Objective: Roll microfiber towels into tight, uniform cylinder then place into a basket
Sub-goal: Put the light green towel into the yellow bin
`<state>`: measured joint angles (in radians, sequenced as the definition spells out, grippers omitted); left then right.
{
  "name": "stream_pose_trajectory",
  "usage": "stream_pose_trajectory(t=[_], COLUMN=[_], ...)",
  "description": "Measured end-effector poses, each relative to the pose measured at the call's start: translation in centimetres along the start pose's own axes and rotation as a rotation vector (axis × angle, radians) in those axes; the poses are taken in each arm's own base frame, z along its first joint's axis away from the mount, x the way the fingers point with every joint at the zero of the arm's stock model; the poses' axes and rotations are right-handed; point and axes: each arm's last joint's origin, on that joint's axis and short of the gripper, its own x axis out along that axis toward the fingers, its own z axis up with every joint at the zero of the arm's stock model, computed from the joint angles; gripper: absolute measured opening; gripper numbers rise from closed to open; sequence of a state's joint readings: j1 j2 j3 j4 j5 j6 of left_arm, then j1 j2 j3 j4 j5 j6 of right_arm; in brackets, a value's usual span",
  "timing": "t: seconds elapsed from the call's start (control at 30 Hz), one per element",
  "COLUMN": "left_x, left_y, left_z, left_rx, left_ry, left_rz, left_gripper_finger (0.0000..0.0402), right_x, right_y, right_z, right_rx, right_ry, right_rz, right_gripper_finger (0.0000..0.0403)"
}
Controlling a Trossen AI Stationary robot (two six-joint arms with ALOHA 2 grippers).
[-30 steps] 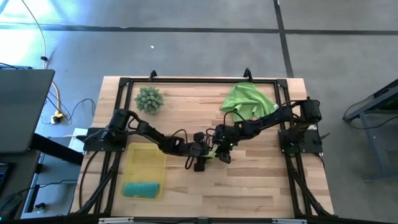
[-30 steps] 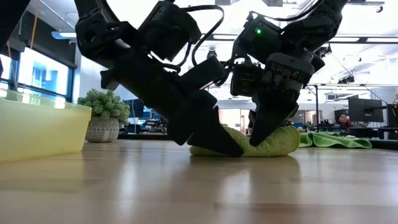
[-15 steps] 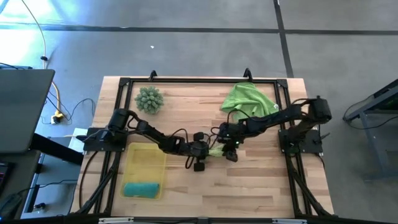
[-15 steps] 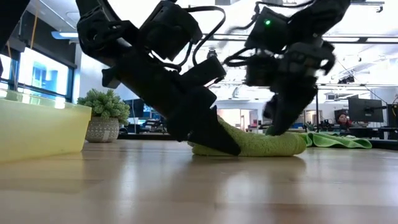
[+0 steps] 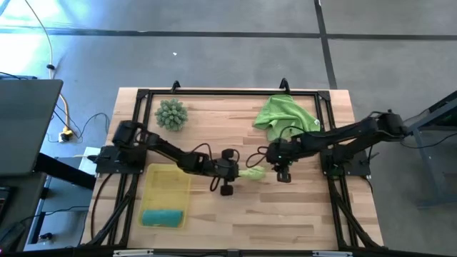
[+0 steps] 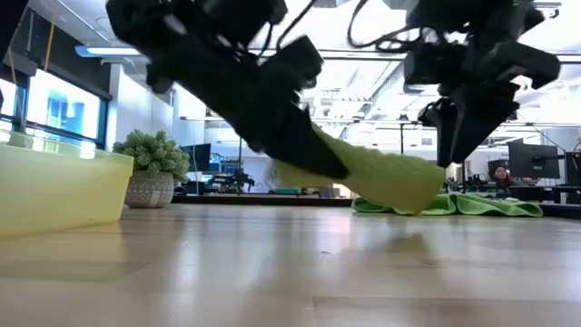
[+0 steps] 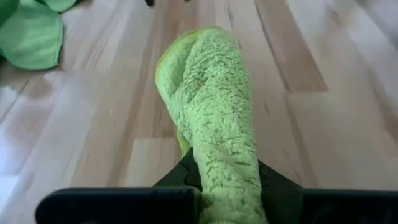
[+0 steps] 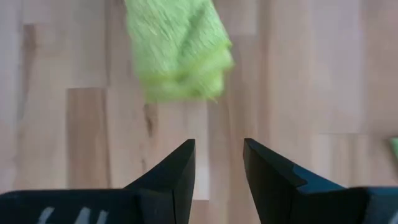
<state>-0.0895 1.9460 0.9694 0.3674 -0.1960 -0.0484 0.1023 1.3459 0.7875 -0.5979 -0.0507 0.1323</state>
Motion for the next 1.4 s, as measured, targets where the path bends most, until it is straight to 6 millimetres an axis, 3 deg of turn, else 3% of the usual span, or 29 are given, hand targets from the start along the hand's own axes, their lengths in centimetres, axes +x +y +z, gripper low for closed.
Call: stream_pose_trajectory(t=[0.23,0.53,0.73,1.0,1.27,1.4], left_x=[-5.3,-14.8,-19.6,-24.1,-26.5,-26.4], left_y=[-0.2,-1.6,-2.6,-5.0,-8.1,-8.6], left_z=[3.3,5.0,3.3,0.2,-1.7,-3.1], left_rx=[0.02,0.053,0.014,-0.119,-0.136,-0.119], left_ry=[0.023,0.116,0.293,0.563,0.599,0.565], left_rz=[-0.035,-0.063,-0.081,-0.11,-0.111,-0.05], left_gripper_finger=[0.0017,0.0017,0.0017,0.0017,0.0016,0.0016], right_x=[-0.7,-0.2,0.2,1.1,1.6,1.6], right_y=[0.0,-0.6,-0.8,-1.1,-1.2,-1.2], right_z=[-2.9,-6.2,-7.5,-8.9,-9.4,-9.4], right_rx=[-0.027,-0.069,-0.133,-0.072,0.014,-0.03], right_ry=[-0.281,-0.666,-0.81,-0.795,-0.748,-0.735], right_rz=[-0.098,-0.148,-0.159,-0.141,-0.097,-0.116], right_gripper_finger=[0.0129,0.0129,0.0129,0.0129,0.0129,0.0129])
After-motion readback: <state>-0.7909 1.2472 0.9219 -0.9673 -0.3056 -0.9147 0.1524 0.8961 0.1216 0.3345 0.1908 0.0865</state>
